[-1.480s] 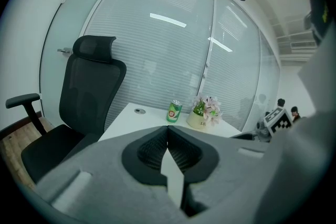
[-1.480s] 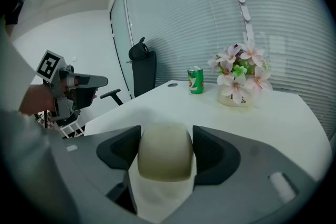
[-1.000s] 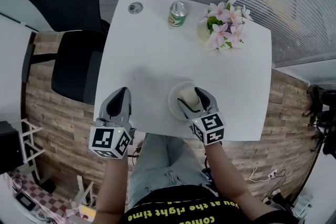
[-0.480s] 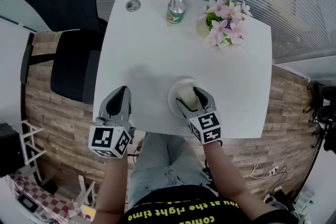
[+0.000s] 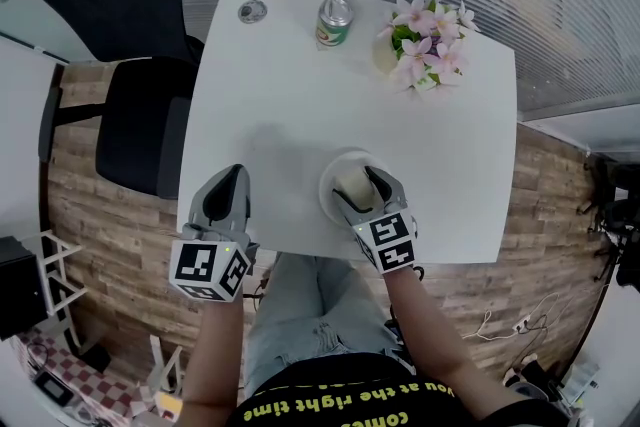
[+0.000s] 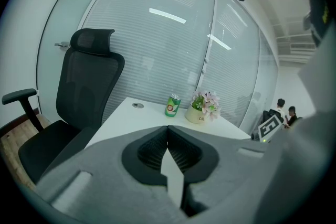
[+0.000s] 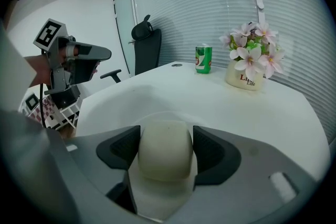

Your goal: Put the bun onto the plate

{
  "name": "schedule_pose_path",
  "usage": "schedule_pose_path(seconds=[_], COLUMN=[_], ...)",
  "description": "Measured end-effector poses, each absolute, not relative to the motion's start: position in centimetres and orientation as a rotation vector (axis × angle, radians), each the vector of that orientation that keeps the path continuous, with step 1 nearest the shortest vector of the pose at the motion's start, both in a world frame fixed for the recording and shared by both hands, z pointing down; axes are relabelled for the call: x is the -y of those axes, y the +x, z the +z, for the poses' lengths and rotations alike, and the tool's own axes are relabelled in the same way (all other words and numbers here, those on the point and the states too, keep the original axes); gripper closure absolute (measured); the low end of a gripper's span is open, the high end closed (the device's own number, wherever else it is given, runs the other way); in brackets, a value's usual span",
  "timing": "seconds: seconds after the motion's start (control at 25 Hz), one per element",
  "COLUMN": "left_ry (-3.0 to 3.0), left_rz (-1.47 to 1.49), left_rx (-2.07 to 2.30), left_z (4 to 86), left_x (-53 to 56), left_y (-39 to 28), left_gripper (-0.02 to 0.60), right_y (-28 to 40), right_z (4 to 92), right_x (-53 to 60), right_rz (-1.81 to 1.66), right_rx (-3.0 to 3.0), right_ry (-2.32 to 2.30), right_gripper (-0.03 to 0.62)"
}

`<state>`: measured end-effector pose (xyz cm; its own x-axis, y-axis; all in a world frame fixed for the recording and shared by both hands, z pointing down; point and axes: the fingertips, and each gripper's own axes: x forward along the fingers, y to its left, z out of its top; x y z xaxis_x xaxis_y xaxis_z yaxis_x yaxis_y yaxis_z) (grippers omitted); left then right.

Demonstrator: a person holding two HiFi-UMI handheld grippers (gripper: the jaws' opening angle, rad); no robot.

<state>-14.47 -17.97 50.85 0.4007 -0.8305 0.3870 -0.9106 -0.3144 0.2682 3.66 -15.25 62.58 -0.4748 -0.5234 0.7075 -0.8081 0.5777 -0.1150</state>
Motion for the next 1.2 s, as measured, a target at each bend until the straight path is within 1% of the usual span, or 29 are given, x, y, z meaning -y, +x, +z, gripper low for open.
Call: schedule_pose_path(seconds=[0.36,0.76,0.96,1.2], left_ry=[2.226,2.246,2.257,2.272], left_rz=[0.237,0.225,0.217,0.205], left_rx=[1.492,1.491,1.494,1.501], left_z=[50.6,49.6,49.0,47.9], left_x=[18.3,18.5,18.6,18.8], left_y=[-14.6,-14.6,-14.5,-14.4], left_gripper=[0.58,0.581,0.58,0.581], right_y=[3.3,3.1,3.2,3.4], right_z=[62.6,60.6,59.3,57.4], right_x=[15.2,15.7,15.9,16.5], right_rz=[0.57,0.559,0.538,0.524], right_rx=[2.173,2.22,2.252,2.296], right_ry=[1.03,1.043,1.075,1.13], right_gripper=[0.27,0.305,0.388,0.518])
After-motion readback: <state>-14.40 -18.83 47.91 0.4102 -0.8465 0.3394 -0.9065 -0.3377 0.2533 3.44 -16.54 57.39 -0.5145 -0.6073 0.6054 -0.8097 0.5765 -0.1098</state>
